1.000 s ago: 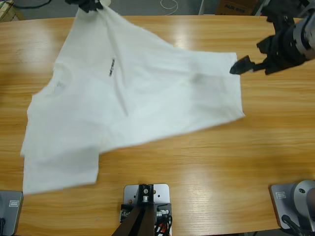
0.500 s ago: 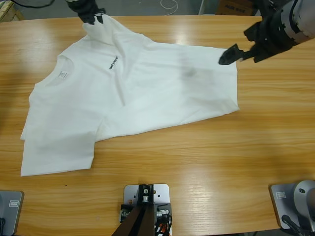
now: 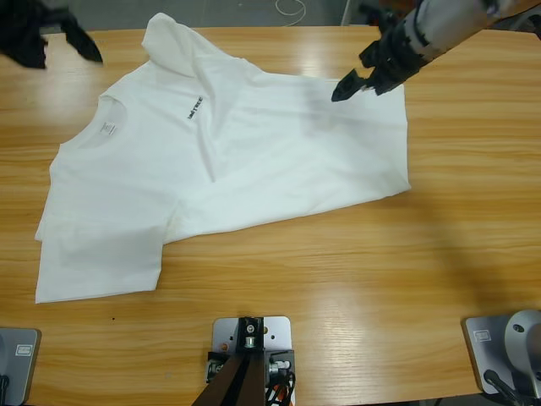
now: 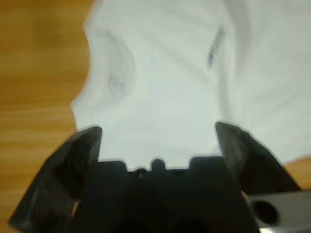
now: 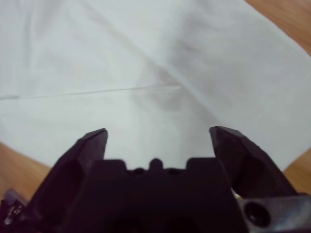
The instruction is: Fold clothes
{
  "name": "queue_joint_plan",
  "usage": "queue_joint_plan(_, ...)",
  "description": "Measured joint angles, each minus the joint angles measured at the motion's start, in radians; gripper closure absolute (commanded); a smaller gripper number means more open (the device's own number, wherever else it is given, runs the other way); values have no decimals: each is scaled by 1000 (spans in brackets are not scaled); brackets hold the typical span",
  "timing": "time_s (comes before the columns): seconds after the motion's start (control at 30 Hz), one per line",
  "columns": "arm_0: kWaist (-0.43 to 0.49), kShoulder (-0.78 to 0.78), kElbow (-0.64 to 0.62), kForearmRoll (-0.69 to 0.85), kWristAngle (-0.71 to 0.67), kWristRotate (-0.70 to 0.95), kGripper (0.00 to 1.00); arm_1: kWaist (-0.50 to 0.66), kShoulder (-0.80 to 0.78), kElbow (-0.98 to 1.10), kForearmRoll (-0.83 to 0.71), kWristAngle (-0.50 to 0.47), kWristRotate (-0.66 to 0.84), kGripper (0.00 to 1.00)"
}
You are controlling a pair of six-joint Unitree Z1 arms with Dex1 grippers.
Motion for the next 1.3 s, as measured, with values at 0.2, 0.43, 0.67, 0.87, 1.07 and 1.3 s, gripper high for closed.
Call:
queue_joint_plan(0.2,-7,-53,111,-36,-51,-13,23,-11,104,-40,-3,77,-34,153)
queue_joint_plan(0.43,-39,-59,124,-42,-51,-28,23,-30,152,-40,-12,115,-56,243)
queue_joint_plan(0.67,-59,-70,124,-42,-51,-28,21,-67,190,-40,-48,141,-78,243)
queue_joint_plan(0.87,-76,-70,124,-43,-51,-28,18,-67,218,-40,-65,162,-82,243)
queue_joint_plan(1.07,-78,-70,124,-43,-51,-28,18,-66,227,-40,-79,172,-85,349)
queue_joint_plan(1.3,-78,-70,124,-44,-51,-28,18,-57,228,-38,-82,170,-89,345)
